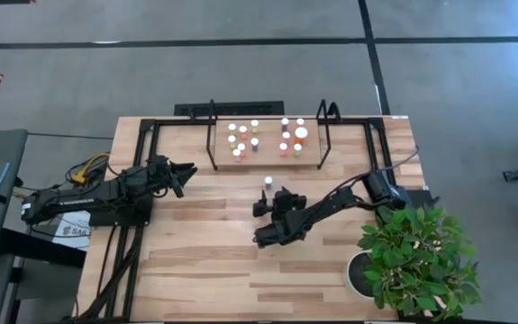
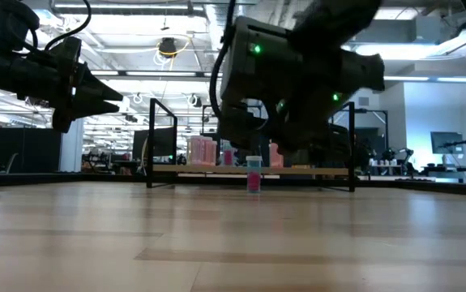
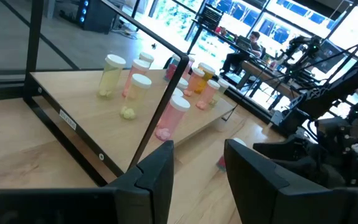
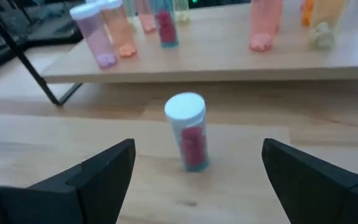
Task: Pick and place medicine bottles onto shelf by color
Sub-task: Put the blue pill bottle on the shelf
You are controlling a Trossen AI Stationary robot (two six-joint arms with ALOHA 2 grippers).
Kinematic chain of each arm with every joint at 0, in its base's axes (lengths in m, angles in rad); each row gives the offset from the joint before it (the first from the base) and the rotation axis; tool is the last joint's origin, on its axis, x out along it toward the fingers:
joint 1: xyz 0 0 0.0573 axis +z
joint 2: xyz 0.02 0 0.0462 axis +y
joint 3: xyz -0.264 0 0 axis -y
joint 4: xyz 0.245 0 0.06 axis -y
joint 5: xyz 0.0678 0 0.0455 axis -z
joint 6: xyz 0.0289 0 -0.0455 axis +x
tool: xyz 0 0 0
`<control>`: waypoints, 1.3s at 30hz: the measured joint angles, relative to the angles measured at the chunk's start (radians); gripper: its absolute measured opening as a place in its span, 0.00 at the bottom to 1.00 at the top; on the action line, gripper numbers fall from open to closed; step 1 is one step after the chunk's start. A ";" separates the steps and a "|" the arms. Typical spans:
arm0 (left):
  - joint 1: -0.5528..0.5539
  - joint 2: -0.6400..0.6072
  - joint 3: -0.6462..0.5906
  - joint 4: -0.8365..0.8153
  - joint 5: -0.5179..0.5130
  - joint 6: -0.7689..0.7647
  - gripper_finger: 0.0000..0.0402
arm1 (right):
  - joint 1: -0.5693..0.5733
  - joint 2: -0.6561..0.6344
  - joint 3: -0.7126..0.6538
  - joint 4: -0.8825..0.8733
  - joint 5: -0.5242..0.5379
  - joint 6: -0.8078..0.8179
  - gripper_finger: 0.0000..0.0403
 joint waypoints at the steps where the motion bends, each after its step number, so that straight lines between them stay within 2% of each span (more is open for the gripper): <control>1: 0.000 0.000 0.000 0.000 0.000 0.000 0.32 | 0.000 0.000 -0.015 0.030 0.017 -0.007 0.93; 10: 0.000 0.000 0.000 0.000 0.000 0.000 0.32 | 0.005 0.000 -0.124 0.293 0.099 -0.159 0.93; 23: 0.000 0.000 0.000 0.000 0.000 0.000 0.32 | -0.074 0.000 -0.209 0.606 0.111 -0.492 0.93; 33: 0.000 0.000 0.000 0.000 0.000 0.000 0.32 | -0.108 0.000 -0.216 0.623 0.065 -0.513 0.92; 39: 0.000 0.000 0.000 0.000 0.000 0.000 0.32 | -0.114 0.000 -0.216 0.621 0.045 -0.531 0.87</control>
